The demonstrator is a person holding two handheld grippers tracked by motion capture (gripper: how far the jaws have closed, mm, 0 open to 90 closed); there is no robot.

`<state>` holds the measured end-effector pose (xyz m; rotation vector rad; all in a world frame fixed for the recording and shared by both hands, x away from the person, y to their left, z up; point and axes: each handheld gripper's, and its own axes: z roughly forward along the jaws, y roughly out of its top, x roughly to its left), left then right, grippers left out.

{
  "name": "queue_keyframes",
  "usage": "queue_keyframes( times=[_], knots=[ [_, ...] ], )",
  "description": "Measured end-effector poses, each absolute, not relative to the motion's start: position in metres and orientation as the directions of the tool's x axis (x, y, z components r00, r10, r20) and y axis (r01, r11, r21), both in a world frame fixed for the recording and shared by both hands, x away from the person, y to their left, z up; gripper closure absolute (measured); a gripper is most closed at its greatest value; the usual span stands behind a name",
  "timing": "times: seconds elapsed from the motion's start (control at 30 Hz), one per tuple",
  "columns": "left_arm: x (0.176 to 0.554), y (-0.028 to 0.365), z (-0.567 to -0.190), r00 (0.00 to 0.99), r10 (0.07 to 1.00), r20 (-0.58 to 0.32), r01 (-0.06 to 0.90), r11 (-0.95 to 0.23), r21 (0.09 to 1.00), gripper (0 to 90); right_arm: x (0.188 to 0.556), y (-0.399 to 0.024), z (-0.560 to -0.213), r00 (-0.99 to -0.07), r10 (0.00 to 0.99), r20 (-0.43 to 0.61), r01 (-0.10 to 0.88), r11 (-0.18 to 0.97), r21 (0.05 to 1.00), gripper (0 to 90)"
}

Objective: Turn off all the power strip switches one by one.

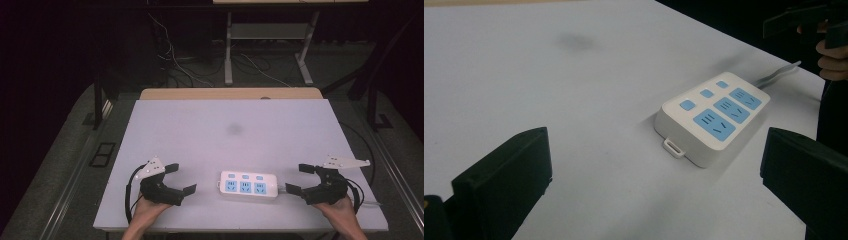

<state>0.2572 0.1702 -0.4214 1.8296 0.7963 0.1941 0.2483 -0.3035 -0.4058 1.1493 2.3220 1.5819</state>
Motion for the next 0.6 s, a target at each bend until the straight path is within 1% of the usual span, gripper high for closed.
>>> queue_keyframes(
  times=[0.6],
  knots=[
    [0.2579,0.1693,-0.4218,0.768,0.593,-0.241,0.430,-0.200,0.880,0.0,0.2480,-0.3046,-0.4065,-0.707,0.634,0.315,0.529,0.178,0.830,0.7]
  ],
)
